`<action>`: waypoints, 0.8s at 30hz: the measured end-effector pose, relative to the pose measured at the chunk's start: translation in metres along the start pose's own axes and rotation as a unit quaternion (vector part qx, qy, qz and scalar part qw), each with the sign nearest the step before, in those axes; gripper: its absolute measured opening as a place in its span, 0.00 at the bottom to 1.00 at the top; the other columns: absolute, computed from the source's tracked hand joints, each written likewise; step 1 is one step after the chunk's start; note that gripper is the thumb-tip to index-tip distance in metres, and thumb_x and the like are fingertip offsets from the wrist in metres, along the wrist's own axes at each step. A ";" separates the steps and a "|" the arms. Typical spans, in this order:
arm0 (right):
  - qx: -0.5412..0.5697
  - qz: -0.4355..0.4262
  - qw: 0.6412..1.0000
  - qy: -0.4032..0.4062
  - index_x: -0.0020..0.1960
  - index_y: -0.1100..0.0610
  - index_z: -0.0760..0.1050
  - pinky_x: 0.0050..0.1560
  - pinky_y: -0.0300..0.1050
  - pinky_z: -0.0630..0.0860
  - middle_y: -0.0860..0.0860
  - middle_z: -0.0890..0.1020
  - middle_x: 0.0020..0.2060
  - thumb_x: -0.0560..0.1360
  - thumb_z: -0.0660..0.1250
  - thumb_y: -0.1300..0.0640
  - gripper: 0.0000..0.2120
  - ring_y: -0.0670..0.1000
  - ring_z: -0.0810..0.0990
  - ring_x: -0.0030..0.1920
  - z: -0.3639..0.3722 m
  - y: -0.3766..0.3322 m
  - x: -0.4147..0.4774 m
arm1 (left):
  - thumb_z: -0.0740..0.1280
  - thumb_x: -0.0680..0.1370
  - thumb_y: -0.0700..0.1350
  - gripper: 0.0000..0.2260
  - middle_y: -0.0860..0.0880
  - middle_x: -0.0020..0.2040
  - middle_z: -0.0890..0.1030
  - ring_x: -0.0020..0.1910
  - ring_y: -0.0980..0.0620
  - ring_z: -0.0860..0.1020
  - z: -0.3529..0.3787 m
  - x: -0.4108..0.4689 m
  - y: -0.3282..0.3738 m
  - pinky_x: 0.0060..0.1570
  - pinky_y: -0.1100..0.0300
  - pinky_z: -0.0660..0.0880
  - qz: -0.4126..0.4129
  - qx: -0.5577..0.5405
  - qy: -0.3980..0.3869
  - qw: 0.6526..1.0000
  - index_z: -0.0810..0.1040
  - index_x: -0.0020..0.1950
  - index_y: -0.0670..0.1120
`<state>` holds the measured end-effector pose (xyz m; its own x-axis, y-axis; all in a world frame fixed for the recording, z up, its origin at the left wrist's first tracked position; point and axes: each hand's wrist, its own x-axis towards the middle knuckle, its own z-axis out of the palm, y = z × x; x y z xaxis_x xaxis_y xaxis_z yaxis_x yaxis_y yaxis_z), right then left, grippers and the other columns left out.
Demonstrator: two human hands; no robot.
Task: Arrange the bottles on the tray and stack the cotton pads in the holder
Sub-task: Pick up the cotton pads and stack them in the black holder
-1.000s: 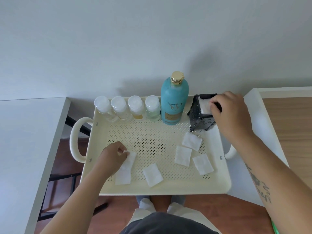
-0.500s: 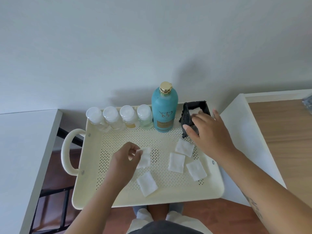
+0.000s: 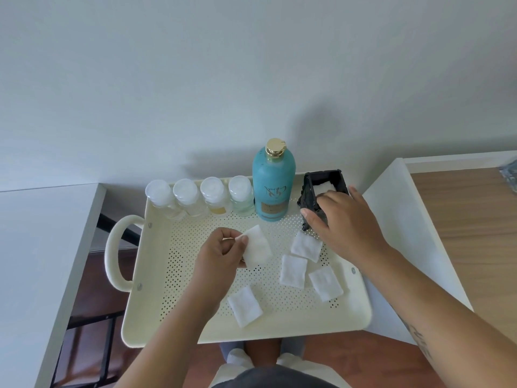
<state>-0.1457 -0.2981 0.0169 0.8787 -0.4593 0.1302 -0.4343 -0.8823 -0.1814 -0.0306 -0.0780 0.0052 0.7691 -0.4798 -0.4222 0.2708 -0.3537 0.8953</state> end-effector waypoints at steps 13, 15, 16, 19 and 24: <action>0.059 0.015 0.997 0.052 0.55 0.58 0.78 0.62 0.53 0.69 0.50 0.81 0.50 0.79 0.57 0.44 0.20 0.55 0.79 0.52 -0.014 -0.006 -0.009 | 0.68 0.79 0.46 0.03 0.49 0.38 0.87 0.38 0.49 0.84 0.020 -0.005 0.018 0.38 0.60 0.81 0.049 -0.004 -0.034 0.998 0.78 0.47 0.48; 0.135 0.036 0.985 0.102 0.55 0.56 0.78 0.54 0.50 0.73 0.50 0.82 0.48 0.78 0.58 0.43 0.19 0.54 0.78 0.49 -0.023 -0.015 -0.017 | 0.69 0.78 0.46 0.02 0.49 0.39 0.87 0.37 0.51 0.84 0.024 -0.005 0.023 0.39 0.59 0.81 0.059 -0.019 -0.044 0.997 0.78 0.47 0.49; 0.197 0.053 0.973 0.107 0.56 0.55 0.78 0.52 0.47 0.74 0.48 0.82 0.48 0.77 0.59 0.42 0.19 0.51 0.79 0.49 -0.027 -0.021 -0.022 | 0.69 0.78 0.46 0.02 0.49 0.39 0.87 0.38 0.51 0.84 0.026 -0.006 0.026 0.39 0.59 0.81 0.063 -0.028 -0.051 0.996 0.79 0.47 0.49; 0.399 0.141 0.906 0.011 0.58 0.47 0.77 0.46 0.30 0.73 0.42 0.82 0.45 0.74 0.64 0.38 0.18 0.41 0.78 0.47 -0.032 -0.038 -0.035 | 0.71 0.77 0.45 0.02 0.47 0.41 0.87 0.39 0.49 0.84 0.031 -0.006 0.034 0.40 0.57 0.82 0.070 -0.056 -0.073 0.993 0.80 0.45 0.50; 0.557 0.197 0.804 -0.072 0.45 0.47 0.80 0.35 0.29 0.73 0.41 0.82 0.34 0.75 0.70 0.51 0.01 0.37 0.79 0.35 -0.028 -0.045 -0.042 | 0.73 0.75 0.43 0.02 0.43 0.43 0.86 0.41 0.46 0.85 0.035 -0.004 0.038 0.42 0.54 0.83 0.072 -0.063 -0.094 0.991 0.82 0.46 0.47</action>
<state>-0.1687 -0.2420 0.0465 0.7648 -0.5935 -0.2504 -0.3078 0.0048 -0.9514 -0.0439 -0.1177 0.0359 0.6874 -0.6627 -0.2972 0.2458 -0.1728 0.9538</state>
